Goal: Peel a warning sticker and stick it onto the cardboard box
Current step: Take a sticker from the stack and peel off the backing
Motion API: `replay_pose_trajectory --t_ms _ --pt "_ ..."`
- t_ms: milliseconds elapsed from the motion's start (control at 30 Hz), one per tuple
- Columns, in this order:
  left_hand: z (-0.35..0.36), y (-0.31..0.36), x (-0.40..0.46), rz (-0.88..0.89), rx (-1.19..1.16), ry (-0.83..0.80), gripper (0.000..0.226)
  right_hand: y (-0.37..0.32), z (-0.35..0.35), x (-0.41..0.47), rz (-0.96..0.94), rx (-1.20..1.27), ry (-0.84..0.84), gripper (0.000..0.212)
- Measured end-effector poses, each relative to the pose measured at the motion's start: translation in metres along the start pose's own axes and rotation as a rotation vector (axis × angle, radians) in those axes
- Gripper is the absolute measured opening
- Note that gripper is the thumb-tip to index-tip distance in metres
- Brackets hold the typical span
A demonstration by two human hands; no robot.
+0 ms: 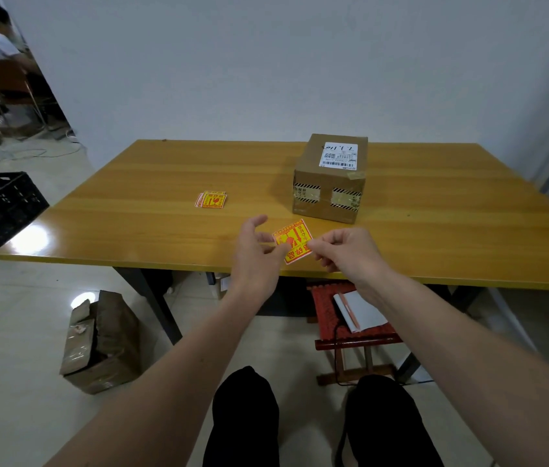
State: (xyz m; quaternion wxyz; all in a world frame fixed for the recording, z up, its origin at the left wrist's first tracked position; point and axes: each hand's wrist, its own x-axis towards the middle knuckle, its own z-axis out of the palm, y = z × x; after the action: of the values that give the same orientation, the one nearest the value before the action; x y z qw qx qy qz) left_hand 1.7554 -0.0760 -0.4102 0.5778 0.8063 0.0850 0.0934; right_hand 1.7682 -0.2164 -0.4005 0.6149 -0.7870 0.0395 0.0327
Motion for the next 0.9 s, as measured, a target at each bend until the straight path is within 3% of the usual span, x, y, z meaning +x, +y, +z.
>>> replay_pose_trajectory --t_ms 100,200,400,700,900 --pt "0.002 -0.009 -0.007 0.348 0.374 0.079 0.074 0.001 0.001 0.001 0.027 0.064 0.034 0.021" --pt "0.003 -0.019 -0.010 0.543 0.613 0.116 0.066 0.002 0.002 0.002 0.078 0.132 0.010 0.016" --pt "0.002 -0.023 -0.004 0.545 0.477 0.273 0.010 0.003 0.002 0.000 0.120 0.254 -0.016 0.018" --pt "0.002 -0.021 -0.008 0.520 0.392 0.308 0.010 0.004 0.003 -0.004 0.056 0.343 -0.130 0.003" --pt "0.005 -0.017 -0.008 0.601 0.375 0.332 0.006 0.001 0.014 -0.008 0.028 0.351 -0.149 0.013"
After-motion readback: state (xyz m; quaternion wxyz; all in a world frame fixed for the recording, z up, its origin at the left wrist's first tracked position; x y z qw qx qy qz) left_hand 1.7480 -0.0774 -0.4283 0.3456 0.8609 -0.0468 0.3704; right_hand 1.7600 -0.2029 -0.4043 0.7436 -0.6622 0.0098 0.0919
